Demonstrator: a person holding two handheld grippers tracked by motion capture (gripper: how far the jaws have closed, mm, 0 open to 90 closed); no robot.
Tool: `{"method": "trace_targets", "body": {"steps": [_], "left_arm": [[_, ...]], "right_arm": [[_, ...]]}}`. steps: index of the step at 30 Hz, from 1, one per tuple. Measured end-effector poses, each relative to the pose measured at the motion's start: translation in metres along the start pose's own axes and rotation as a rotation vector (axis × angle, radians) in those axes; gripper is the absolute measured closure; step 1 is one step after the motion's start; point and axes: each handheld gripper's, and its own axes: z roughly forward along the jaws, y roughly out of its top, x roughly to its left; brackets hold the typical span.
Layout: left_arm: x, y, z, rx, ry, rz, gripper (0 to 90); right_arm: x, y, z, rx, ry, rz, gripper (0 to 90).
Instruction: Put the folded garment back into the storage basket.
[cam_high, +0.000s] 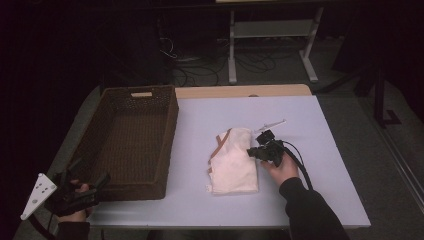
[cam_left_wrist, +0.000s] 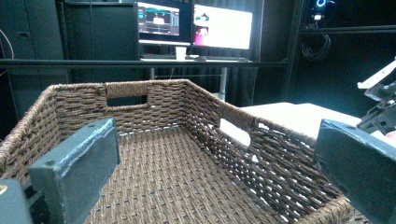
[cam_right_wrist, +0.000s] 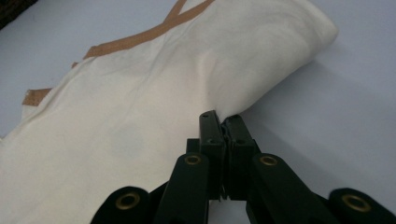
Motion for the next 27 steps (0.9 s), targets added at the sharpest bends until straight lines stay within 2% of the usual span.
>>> {"method": "trace_targets", "body": {"steps": [9, 18, 22, 27], "left_arm": [[0.000, 0.000, 0.000, 0.000, -0.001, 0.000, 0.0], [0.000, 0.000, -0.001, 0.001, -0.002, -0.004, 0.0], [0.000, 0.000, -0.001, -0.001, -0.001, -0.006, 0.0], [-0.001, 0.000, -0.001, 0.000, 0.001, -0.005, 0.0]], "right_arm": [[0.009, 0.005, -0.016, -0.103, 0.011, -0.006, 86.7], [0.011, 0.008, -0.022, -0.143, 0.013, -0.009, 86.7], [0.012, 0.011, -0.031, -0.163, 0.016, -0.012, 86.7], [0.011, 0.015, -0.043, -0.189, 0.025, 0.009, 86.7]]}}
